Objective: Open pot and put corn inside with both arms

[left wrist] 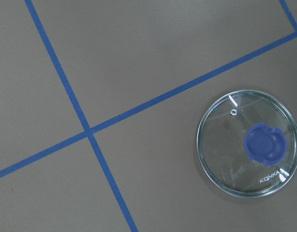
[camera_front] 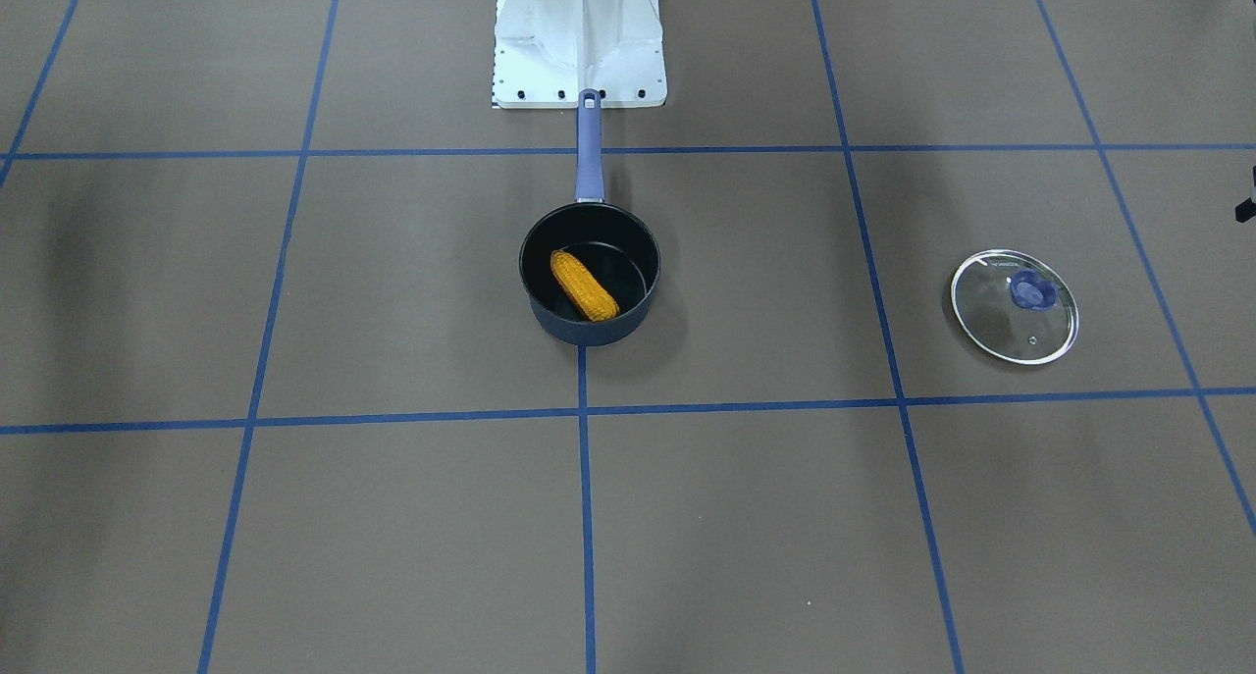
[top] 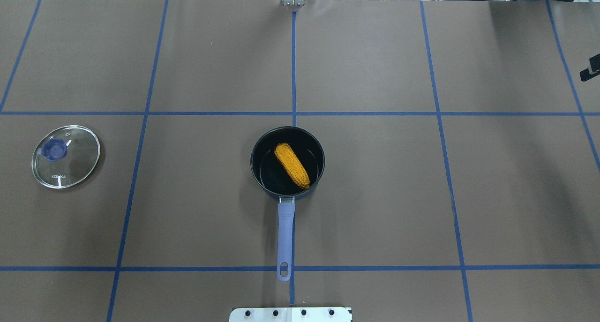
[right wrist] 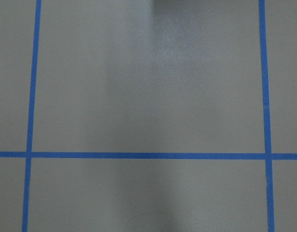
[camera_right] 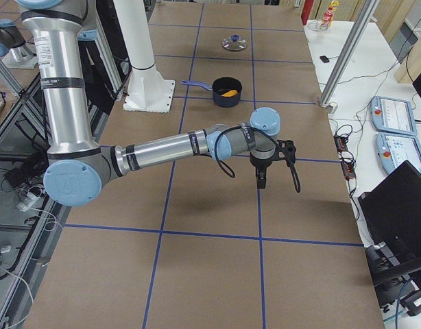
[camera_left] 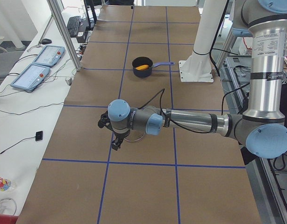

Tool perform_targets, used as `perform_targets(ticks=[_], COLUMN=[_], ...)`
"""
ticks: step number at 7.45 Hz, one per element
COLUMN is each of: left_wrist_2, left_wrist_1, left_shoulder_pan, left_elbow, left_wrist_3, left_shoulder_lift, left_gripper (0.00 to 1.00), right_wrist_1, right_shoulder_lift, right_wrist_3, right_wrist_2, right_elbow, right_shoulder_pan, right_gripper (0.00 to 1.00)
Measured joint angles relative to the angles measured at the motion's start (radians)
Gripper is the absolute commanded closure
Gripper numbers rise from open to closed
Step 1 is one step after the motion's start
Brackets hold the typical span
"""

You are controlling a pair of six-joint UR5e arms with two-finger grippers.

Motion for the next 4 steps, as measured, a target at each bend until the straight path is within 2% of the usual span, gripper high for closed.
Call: perform_targets(ticks=[4], left_wrist_2=[0.003], left_wrist_1=[0.004], left_shoulder_pan=[0.001], left_elbow=[0.044], left_wrist_3=[-0.003], left_shoulder_lift=[-0.015], left_gripper=[0.02], right_wrist_1=[0.014], right_shoulder_lift=[-0.001], right_wrist_3=[0.0], right_wrist_2=[0.006], right_elbow=[-0.066], right_shoulder_pan=[-0.002], right_gripper=[0.0])
